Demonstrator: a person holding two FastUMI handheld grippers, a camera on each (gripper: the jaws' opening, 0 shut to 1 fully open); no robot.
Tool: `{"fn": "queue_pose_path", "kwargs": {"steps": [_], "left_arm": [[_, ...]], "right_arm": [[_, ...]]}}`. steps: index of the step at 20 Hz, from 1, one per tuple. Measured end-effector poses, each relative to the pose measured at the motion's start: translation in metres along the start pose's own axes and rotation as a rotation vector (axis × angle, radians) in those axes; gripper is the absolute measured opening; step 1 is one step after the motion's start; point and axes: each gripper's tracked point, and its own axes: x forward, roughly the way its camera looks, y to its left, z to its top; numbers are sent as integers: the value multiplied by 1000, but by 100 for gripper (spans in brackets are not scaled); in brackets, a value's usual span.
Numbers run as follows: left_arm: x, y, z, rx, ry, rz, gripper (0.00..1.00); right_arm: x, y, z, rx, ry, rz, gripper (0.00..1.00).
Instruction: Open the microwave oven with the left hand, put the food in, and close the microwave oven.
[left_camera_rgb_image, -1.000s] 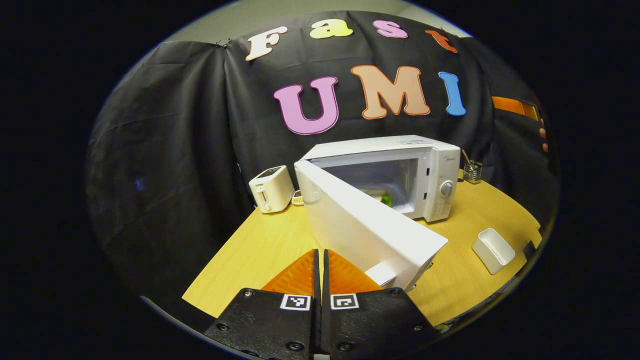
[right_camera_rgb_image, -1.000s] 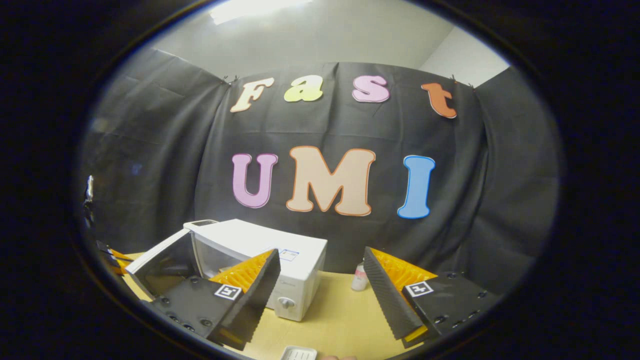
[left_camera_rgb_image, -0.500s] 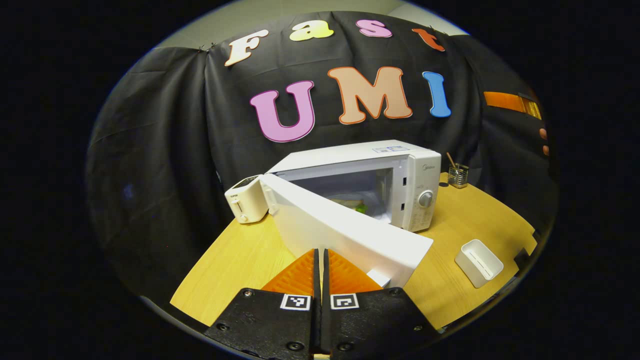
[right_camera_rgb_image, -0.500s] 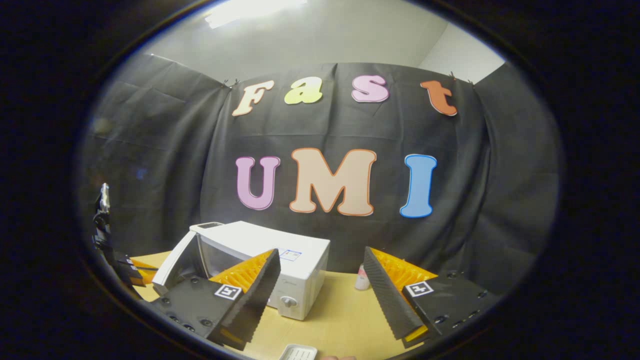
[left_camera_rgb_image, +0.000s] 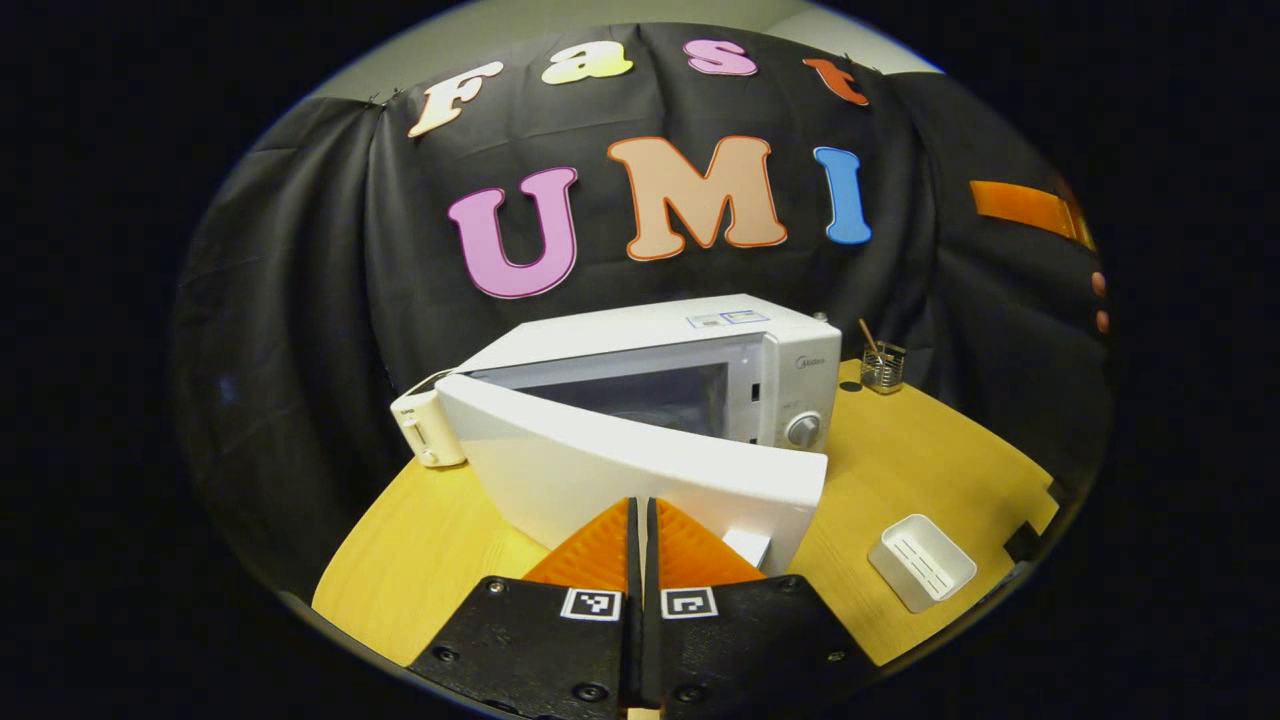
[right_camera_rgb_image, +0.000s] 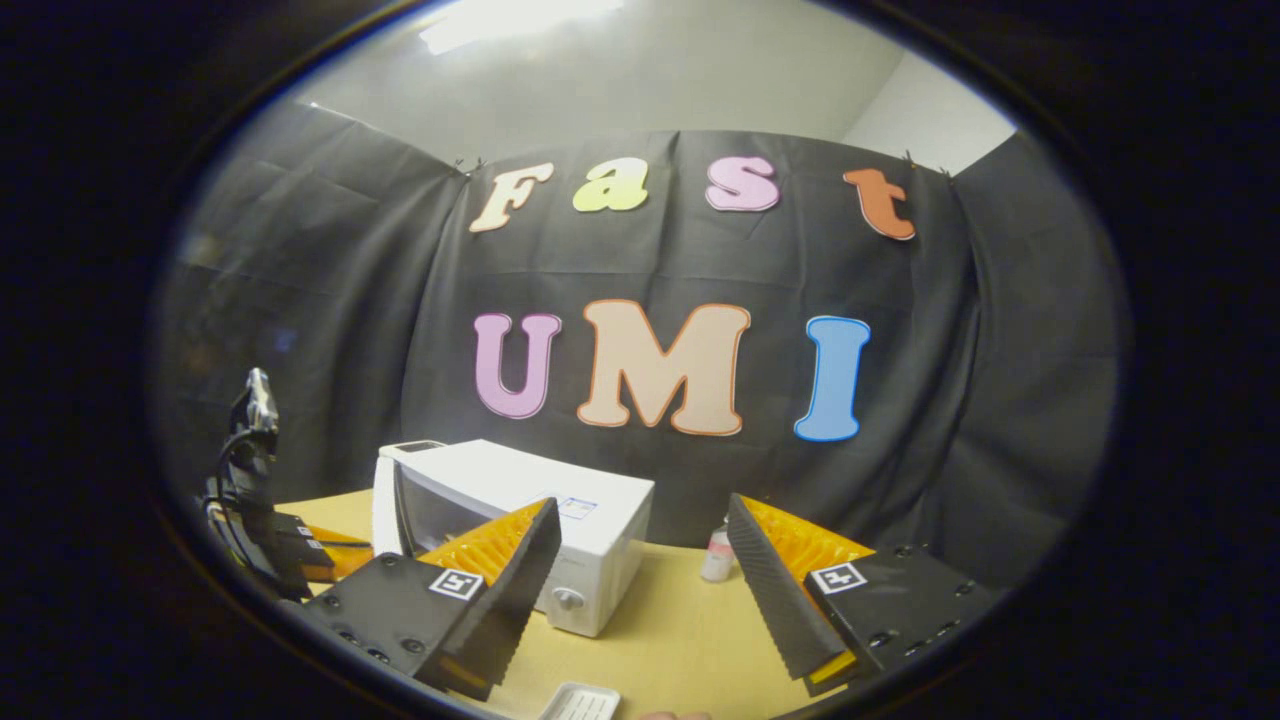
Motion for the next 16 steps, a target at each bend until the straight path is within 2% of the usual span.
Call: {"fn": "queue_pose_path", "kwargs": {"steps": [7,16], "left_arm": [[39,-29,21,26,-18,-76,0],[88,-45,48,40,-41,-112,0]], "right_arm": [[-6,-13,3,7,-4,-23,96],[-7,-29,2,-2,6,-66,96]]}}
